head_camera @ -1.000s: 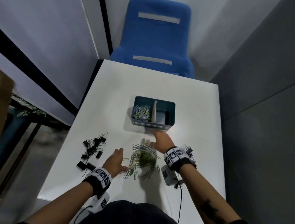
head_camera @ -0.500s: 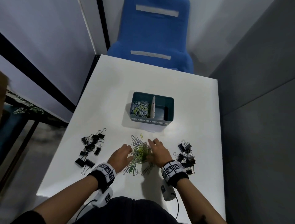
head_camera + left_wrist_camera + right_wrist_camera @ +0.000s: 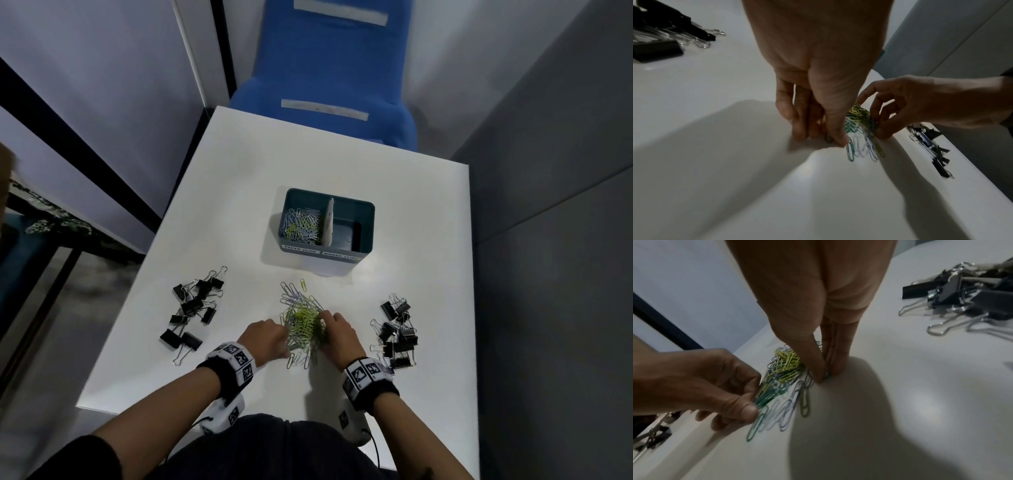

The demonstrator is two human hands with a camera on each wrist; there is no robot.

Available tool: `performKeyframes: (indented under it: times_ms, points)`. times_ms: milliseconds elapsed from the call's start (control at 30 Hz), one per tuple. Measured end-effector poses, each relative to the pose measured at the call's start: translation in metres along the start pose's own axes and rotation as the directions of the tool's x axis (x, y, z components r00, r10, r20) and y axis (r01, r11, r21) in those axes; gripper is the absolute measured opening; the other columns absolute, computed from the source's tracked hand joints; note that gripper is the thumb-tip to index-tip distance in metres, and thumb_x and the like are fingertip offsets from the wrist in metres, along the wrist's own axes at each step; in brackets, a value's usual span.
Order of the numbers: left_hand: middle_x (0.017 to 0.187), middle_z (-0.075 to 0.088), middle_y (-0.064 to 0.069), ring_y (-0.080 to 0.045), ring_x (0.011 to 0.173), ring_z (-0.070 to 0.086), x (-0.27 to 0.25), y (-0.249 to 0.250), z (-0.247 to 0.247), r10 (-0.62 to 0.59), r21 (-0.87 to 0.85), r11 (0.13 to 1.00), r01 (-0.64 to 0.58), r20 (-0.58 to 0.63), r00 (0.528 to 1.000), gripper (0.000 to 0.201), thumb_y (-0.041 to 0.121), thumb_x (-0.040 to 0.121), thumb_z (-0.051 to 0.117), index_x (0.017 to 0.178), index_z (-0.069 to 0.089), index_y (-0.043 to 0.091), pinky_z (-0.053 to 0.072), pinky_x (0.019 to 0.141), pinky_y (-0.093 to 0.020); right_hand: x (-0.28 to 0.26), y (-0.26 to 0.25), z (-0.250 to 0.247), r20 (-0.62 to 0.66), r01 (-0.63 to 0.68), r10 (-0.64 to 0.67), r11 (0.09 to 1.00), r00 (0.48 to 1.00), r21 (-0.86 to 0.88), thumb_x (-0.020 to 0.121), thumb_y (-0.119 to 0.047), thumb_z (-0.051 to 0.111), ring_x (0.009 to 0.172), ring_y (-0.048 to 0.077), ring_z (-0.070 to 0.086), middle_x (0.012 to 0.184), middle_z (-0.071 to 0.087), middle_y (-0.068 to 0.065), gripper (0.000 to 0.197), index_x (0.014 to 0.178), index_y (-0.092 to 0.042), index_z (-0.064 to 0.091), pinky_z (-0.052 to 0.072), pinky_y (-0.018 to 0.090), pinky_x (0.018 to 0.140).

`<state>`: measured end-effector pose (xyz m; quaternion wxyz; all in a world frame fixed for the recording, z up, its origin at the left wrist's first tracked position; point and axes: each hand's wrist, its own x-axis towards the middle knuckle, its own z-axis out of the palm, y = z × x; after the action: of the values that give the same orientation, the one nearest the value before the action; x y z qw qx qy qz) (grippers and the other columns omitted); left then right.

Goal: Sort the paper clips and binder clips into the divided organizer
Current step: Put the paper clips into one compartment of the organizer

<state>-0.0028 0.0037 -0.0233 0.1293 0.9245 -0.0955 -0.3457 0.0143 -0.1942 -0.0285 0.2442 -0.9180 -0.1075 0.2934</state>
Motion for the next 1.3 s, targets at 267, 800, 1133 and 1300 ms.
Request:
performKeyframes:
  times_ms: [267, 800, 1133, 1300]
  points:
    - [0.123, 0.041, -0.001, -0.020, 0.106, 0.041, 0.011, -0.015, -0.014, -0.030, -0.061, 0.998, 0.013, -0.284, 0.958, 0.081, 0.059, 0.063, 0.077, 0.125, 0.043, 0.019, 0.044, 0.071, -0.032, -0.013, 0.014, -0.010, 0.015, -0.030, 0.030, 1.000, 0.999, -0.009, 0.058, -0.045, 0.086, 0.104, 0.022, 0.049, 0.124, 0.038, 0.002, 0.096, 0.135, -0.029, 0.032, 0.053, 0.041, 0.077]
    - [0.128, 0.041, -0.008, -0.027, 0.109, 0.048, 0.024, 0.012, -0.002, 0.122, 0.023, 0.992, -0.120, -0.212, 0.970, 0.065, 0.017, 0.083, 0.069, 0.139, 0.036, 0.017, 0.052, 0.074, -0.038, 0.018, -0.012, 0.003, -0.051, -0.029, 0.023, 0.992, 0.998, -0.125, 0.080, -0.023, 0.066, 0.101, 0.029, 0.049, 0.113, 0.041, 0.007, 0.053, 0.127, -0.024, 0.041, 0.052, 0.039, 0.070]
    - [0.099, 0.056, -0.011, -0.033, 0.085, 0.058, 0.023, -0.003, -0.003, 0.108, -0.090, 0.986, -0.142, -0.308, 0.945, 0.016, 0.007, 0.086, 0.061, 0.101, 0.056, 0.009, 0.047, 0.067, -0.040, 0.027, -0.015, -0.014, -0.078, -0.031, 0.027, 0.998, 0.997, -0.052, 0.080, -0.002, 0.055, 0.086, 0.037, 0.059, 0.098, 0.058, 0.013, 0.024, 0.099, -0.011, 0.065, 0.044, 0.035, 0.070]
    - [0.089, 0.059, -0.006, -0.030, 0.079, 0.058, 0.020, -0.006, -0.003, -0.021, -0.240, 0.969, -0.059, -0.316, 0.948, 0.010, 0.004, 0.085, 0.056, 0.088, 0.058, 0.012, 0.045, 0.067, -0.038, 0.021, -0.006, -0.020, -0.112, -0.060, 0.058, 0.998, 0.992, -0.015, 0.081, -0.008, 0.059, 0.090, 0.032, 0.060, 0.096, 0.068, 0.012, 0.021, 0.095, -0.014, 0.073, 0.044, 0.031, 0.072]
